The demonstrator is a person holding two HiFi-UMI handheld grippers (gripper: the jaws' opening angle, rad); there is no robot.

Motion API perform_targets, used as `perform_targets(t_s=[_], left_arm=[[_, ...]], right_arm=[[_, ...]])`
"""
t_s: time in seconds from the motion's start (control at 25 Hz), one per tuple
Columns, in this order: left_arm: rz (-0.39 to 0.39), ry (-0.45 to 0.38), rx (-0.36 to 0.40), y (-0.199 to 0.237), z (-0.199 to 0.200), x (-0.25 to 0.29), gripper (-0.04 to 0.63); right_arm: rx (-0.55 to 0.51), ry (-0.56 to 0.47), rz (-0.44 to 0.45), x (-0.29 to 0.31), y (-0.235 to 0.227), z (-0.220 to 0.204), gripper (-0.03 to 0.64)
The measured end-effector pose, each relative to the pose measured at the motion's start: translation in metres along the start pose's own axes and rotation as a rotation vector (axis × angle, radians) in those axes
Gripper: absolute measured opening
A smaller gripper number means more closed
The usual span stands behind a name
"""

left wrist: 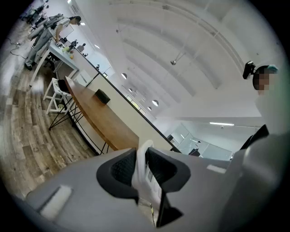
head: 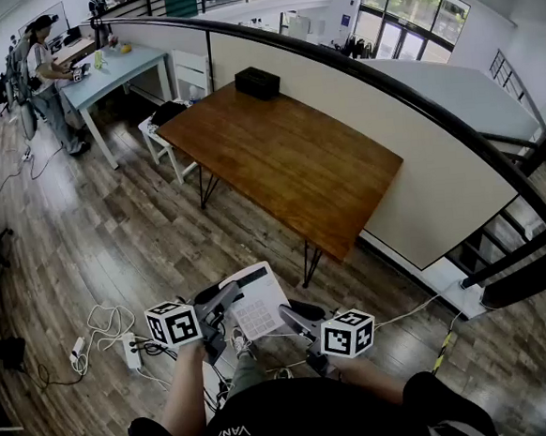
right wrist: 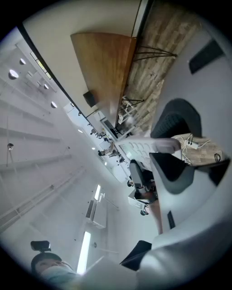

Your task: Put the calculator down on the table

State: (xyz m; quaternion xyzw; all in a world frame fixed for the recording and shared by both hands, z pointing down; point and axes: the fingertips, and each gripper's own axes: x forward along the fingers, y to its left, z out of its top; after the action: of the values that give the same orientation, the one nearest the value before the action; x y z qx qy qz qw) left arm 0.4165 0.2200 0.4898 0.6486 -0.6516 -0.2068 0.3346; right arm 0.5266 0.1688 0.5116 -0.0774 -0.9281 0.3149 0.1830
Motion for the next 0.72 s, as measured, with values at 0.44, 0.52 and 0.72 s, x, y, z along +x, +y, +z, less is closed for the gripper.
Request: perform_targets(t_s=[0.44,0.52,0.72], left_arm=[[0.017,-0.003,-0.03,0.036,0.022,0.0,0.089],[0.01,-0.013,-0.038,0.046,0.032,0.002,0.089],[-0.005,-0.01,-0.025,0.076,0.063,0.005,0.084]], right_arm=[[-0.008,0.038,-0.006,0.038,-0.005,0.013,0.103],[-0.016,0.027,-0.008,0.049,-0.008,0.022,0.103],[-0.02,0.024,-0.014,0.088,-0.013,0.04,0.103]])
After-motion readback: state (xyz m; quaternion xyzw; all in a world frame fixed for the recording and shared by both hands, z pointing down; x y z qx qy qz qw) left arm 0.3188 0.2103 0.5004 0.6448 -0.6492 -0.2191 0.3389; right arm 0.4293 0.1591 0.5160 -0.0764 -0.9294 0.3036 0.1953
